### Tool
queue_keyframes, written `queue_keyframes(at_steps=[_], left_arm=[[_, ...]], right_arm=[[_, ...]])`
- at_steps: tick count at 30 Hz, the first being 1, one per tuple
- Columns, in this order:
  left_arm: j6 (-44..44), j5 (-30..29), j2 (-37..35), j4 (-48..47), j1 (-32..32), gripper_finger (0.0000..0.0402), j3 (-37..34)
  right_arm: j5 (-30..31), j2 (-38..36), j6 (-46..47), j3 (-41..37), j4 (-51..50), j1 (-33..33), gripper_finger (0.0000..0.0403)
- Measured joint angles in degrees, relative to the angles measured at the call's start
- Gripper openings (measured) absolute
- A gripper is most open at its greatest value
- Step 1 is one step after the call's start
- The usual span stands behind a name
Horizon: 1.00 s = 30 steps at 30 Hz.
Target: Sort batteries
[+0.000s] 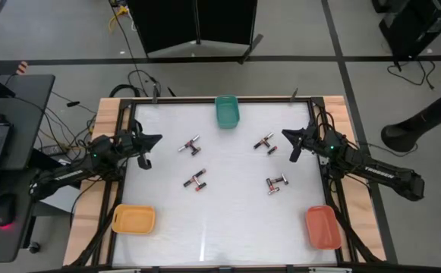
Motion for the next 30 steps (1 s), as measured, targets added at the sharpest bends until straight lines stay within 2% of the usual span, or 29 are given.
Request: queue_keyframes(at_steps=[22,30], left_arm=[[-0.02,0.02,-0.04,1.82,-0.01,0.0013,0.02],[-5.85,0.66,0.00,3.72,-0.01,0.0013,0.02]], right_arm=[[0.00,0.01,-0.02,-0.02,-0.01,0.00,0.0039],[-0.01,0.01,-0.02,0.00,0.00,0.00,0.0039]])
